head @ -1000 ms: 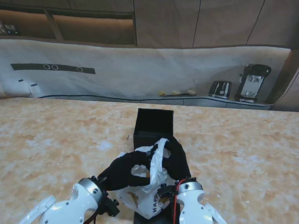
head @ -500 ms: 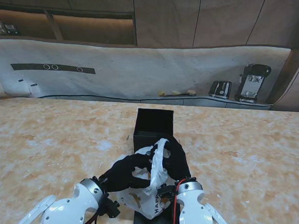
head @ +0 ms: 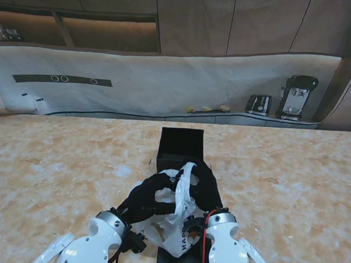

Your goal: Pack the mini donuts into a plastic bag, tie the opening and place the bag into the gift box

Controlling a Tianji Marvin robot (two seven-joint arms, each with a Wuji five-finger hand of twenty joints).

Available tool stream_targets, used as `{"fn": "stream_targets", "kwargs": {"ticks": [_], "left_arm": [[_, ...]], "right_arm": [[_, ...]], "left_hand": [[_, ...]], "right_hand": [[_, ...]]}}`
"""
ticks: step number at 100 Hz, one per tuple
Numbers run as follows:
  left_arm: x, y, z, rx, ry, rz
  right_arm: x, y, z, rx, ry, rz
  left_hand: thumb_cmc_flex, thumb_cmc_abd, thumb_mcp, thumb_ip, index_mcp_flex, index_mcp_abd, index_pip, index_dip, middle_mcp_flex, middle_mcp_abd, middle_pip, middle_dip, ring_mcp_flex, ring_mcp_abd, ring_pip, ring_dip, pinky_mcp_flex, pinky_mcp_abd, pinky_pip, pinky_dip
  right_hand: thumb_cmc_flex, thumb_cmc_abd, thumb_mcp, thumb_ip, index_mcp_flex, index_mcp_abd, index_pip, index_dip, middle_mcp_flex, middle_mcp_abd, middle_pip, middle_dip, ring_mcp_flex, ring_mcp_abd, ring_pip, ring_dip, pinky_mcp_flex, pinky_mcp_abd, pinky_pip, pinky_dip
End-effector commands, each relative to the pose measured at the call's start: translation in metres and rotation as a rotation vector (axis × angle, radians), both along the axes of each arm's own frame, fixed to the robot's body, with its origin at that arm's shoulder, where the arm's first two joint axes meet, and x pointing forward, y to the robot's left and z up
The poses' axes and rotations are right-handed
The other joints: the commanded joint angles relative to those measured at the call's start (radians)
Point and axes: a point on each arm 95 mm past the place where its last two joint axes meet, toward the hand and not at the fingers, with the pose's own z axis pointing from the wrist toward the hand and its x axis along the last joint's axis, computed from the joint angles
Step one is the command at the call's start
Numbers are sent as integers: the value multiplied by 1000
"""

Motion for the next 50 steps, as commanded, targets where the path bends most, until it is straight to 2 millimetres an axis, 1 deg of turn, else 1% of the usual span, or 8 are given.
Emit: {"fn": "stream_targets", "kwargs": {"ticks": [1, 21, 32, 41, 45, 50], "left_arm": [[-2, -7, 2, -17, 14, -22], [-4, -12, 5, -38, 26, -32], [-5, -16, 8, -32, 25, -25], [-4, -21, 9, -24, 23, -3], [-3, -23, 10, -17, 14, 9], [-2, -26, 11, -24, 3, 31]], "right_arm": [[-4, 6, -3, 5, 11, 13], [-4, 9, -3, -1, 7, 16], [-4, 11, -3, -3, 4, 16], [-4, 12, -3, -12, -6, 20], [-4, 13, -3, -14, -9, 20], [-4, 13, -3, -15, -13, 20]], "left_hand": [[-46, 18, -26, -17, -50, -28, -50, -19, -38, -6, -17, -13, -36, -22, -23, -20, -13, -29, -17, -10], [-63, 23, -26, -17, -57, -22, -75, -35, -41, -6, -53, -27, -43, -22, -41, -37, -13, -30, -40, -8], [-62, 25, -24, -16, -62, -7, -87, -40, -48, 0, -68, -30, -58, -16, -48, -41, -17, -31, -52, -8], [-57, 38, -23, -14, -80, 0, -101, -43, -52, 8, -98, -29, -78, -10, -48, -41, -15, -34, -82, -10], [-64, 60, -23, -14, -94, 6, -105, -44, -57, 12, -104, -27, -79, -8, -50, -42, -14, -35, -84, -7], [-63, 68, -22, -14, -108, 11, -109, -44, -61, 14, -109, -24, -81, -7, -55, -43, -15, -37, -84, -3]], "right_hand": [[21, 5, -15, -3, 5, -19, 23, 4, -23, 0, 19, 50, -20, -24, 13, 20, -16, -34, 2, 19], [20, 5, -13, -1, 4, -15, 27, -3, -29, 0, 22, 51, -25, -24, 16, 21, -21, -34, 2, 19], [22, 1, -11, 1, 3, -11, 30, -8, -33, 1, 24, 51, -28, -25, 19, 21, -24, -36, 2, 19], [22, -1, -10, 4, 3, -5, 35, -16, -36, 0, 27, 52, -32, -24, 21, 22, -25, -36, 3, 20], [23, -3, -9, 5, 3, -4, 39, -22, -37, -1, 29, 53, -32, -26, 23, 22, -26, -36, 4, 20], [22, -4, -9, 5, 3, -6, 44, -29, -37, -1, 31, 53, -33, -26, 24, 22, -26, -37, 4, 20]]}}
